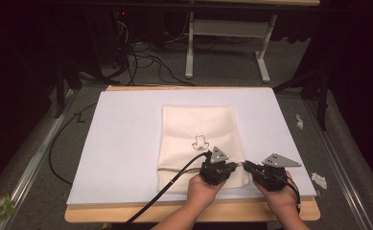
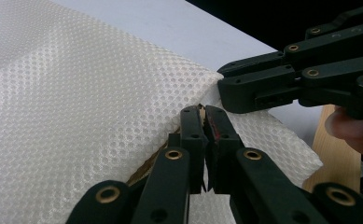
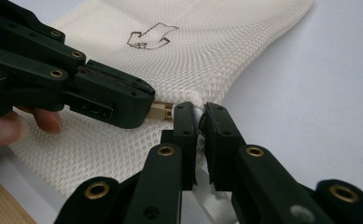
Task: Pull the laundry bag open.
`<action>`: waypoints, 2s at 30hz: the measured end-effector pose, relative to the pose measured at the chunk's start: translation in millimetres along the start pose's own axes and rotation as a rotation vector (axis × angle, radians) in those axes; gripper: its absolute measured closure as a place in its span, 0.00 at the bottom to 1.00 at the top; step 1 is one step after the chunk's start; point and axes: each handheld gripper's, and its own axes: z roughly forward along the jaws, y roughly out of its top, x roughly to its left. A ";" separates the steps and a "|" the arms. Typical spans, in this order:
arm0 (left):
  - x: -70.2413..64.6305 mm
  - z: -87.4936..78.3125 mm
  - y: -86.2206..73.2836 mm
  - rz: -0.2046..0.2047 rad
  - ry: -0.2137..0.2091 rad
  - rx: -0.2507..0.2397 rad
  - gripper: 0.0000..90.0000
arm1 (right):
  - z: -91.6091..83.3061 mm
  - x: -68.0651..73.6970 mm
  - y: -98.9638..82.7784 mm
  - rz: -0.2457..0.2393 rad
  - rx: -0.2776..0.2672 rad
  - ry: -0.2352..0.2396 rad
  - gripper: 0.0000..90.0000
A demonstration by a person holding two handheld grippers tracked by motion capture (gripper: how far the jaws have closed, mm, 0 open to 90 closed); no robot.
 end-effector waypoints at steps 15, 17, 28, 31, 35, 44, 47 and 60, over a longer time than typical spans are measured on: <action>1.0 -5.2 -3.8 -0.040 0.017 -0.018 0.97 | -0.2 4.3 2.4 -0.010 0.006 -0.001 0.95; 2.0 -4.9 -4.4 -0.061 0.000 -0.015 0.97 | 0.2 3.9 1.9 -0.010 0.009 0.004 0.96; 1.6 8.0 -4.0 -0.129 -0.025 -0.022 0.96 | 0.5 1.5 0.7 0.024 -0.007 0.034 0.96; 2.6 9.2 -3.5 -0.140 -0.030 -0.028 0.96 | 0.4 1.0 0.7 0.030 -0.010 0.042 0.95; 2.2 7.9 -3.4 -0.120 -0.014 -0.022 0.97 | 0.6 1.8 1.0 0.024 -0.010 0.046 0.95; 27.8 -17.8 -12.2 -0.183 0.059 -0.005 0.97 | -11.4 -16.6 -0.5 0.085 -0.025 -0.039 0.96; 32.0 -31.9 -15.9 -0.147 0.088 0.011 0.97 | -14.1 -24.0 -6.3 0.092 -0.020 -0.036 0.96; 83.8 -121.0 -43.0 -0.021 0.250 0.137 0.97 | -13.5 -25.9 -6.7 0.085 -0.008 -0.047 0.96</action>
